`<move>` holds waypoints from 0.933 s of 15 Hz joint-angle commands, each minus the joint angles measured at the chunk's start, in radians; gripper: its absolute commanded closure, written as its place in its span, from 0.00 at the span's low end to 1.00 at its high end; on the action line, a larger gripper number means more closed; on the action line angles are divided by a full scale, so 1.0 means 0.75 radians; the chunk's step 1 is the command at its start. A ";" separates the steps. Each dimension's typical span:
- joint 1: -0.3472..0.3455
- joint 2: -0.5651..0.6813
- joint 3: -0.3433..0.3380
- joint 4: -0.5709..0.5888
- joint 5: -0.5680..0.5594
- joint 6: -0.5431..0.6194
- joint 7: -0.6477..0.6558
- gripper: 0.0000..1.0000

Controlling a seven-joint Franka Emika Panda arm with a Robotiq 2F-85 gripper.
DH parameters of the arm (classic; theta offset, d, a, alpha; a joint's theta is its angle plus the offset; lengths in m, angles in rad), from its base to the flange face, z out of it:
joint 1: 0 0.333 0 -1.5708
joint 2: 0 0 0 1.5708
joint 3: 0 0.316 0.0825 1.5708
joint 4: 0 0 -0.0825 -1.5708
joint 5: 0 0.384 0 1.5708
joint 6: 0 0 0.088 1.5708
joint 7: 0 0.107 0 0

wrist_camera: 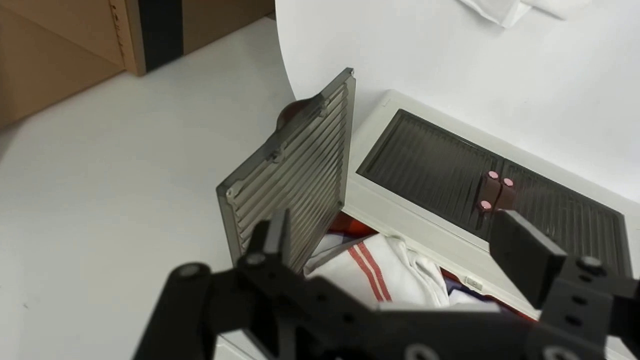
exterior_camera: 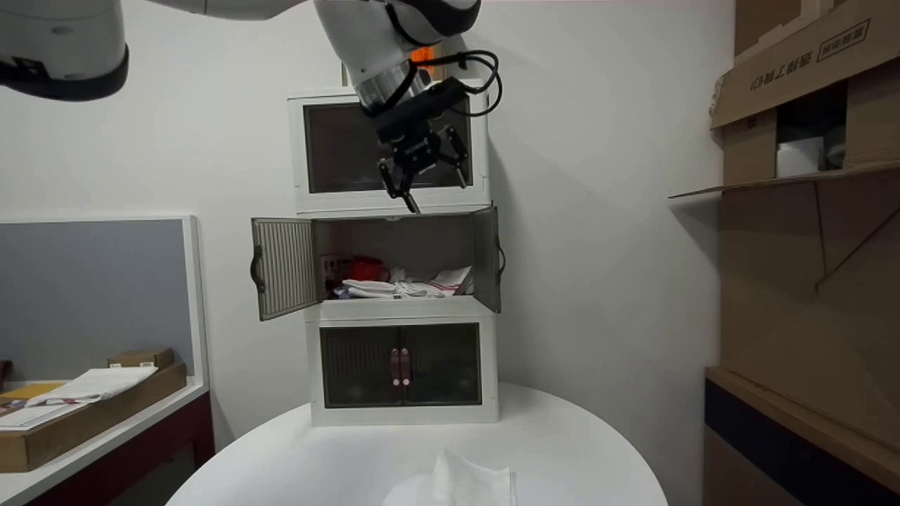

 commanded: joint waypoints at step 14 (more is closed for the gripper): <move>-0.550 0.111 0.491 0.443 -0.018 0.040 0.225 0.00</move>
